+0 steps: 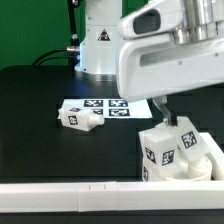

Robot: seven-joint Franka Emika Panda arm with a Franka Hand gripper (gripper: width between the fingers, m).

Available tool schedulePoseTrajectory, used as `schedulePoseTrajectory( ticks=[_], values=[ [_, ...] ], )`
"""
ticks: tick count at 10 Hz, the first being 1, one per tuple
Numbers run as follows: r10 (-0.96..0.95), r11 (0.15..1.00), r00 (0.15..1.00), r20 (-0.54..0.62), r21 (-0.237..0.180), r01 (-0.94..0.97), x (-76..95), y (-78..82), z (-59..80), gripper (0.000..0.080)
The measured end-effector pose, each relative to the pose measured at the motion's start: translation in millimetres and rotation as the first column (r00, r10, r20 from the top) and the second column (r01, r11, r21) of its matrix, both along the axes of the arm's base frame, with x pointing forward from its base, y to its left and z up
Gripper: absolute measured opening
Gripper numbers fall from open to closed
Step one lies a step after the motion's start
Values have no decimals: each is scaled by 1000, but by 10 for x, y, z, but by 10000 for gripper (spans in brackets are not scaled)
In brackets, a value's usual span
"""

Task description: Assemble stool

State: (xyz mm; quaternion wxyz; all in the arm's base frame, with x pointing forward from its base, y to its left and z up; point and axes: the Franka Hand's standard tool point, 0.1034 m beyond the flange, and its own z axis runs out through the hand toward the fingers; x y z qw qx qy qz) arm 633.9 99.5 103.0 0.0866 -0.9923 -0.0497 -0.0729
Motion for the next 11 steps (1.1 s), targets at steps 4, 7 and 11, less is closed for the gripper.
schedulePoseTrajectory(
  ticks=[4, 7, 11],
  values=[
    [83, 996, 996, 16, -24, -82, 42, 42, -2, 649],
    [338, 935, 940, 38, -126, -331, 57, 138, 79, 649],
    [509, 851, 857, 72, -191, -489, 49, 78, 72, 649]
  ],
)
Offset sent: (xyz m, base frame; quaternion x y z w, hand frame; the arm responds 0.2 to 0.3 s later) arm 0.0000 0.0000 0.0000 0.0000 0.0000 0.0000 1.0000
